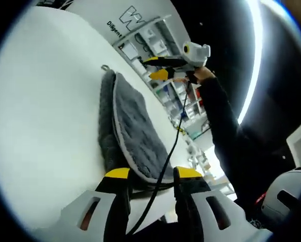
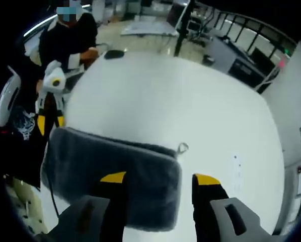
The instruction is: Open the folded towel by lifting each exposed corner and separating the folded layers until the towel lies flat within the target outline without major curled edges
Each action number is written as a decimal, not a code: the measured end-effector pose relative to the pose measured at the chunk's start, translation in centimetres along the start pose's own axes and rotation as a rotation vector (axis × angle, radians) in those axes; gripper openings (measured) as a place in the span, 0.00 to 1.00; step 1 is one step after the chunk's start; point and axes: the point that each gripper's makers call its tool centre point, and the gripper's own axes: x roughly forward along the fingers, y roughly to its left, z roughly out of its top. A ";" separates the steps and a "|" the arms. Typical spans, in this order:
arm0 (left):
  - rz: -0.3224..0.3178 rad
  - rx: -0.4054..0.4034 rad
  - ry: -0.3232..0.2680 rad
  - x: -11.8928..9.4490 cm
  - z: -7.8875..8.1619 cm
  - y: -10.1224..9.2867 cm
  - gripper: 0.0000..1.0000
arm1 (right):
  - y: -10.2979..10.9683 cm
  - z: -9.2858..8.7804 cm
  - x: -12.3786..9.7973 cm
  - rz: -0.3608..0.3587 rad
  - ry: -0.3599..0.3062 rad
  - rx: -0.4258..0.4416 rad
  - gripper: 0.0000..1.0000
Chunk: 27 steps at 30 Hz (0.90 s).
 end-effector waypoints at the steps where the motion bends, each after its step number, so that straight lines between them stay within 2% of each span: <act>1: -0.001 -0.005 -0.003 0.0 0.1 0.0 0.28 | -0.2 -0.2 0.6 0.007 0.010 0.003 0.41; 7: -0.015 -0.035 -0.013 0.1 0.2 0.0 0.27 | -0.5 -1.1 2.9 0.035 0.049 0.018 0.43; 18: -0.015 -0.051 -0.019 0.0 0.5 0.3 0.21 | -1.5 -1.4 4.2 0.048 0.086 0.004 0.40; 27: -0.016 -0.046 -0.013 0.2 0.5 0.2 0.18 | -1.1 -2.5 5.9 0.065 0.105 0.044 0.39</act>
